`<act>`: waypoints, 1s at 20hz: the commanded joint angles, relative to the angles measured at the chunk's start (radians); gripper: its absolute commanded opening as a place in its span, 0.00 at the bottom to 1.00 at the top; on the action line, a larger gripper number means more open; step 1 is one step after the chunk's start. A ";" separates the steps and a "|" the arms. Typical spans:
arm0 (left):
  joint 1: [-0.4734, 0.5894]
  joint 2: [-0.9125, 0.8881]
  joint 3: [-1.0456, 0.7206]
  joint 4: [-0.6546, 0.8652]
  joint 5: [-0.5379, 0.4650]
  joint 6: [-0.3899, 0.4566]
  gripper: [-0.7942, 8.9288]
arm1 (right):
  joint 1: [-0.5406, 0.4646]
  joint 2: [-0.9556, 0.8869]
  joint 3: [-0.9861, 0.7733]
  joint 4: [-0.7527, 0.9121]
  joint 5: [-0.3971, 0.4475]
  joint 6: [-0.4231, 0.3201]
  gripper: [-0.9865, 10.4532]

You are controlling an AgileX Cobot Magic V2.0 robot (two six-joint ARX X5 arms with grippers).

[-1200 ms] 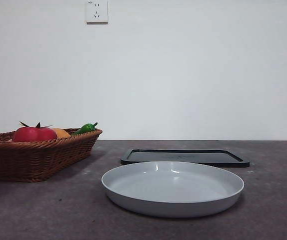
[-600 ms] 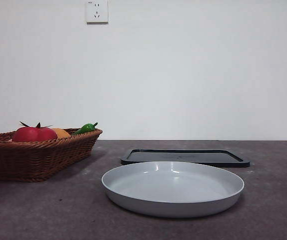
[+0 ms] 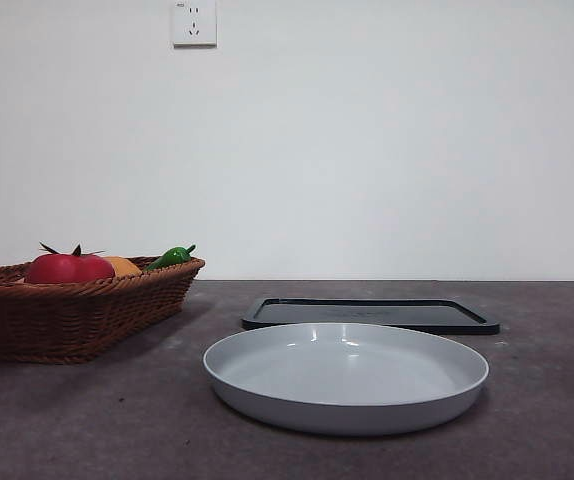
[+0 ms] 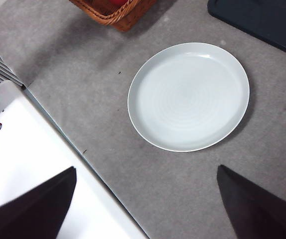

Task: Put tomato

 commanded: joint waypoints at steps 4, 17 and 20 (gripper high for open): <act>-0.002 0.187 0.018 0.244 -0.058 0.017 0.63 | 0.005 0.005 0.018 0.010 0.001 -0.006 0.48; -0.007 0.676 0.018 0.626 -0.126 0.136 0.63 | 0.005 0.005 0.018 0.009 0.001 0.006 0.48; -0.023 0.756 0.018 0.682 -0.143 0.158 0.63 | 0.005 0.005 0.018 0.009 0.001 0.012 0.48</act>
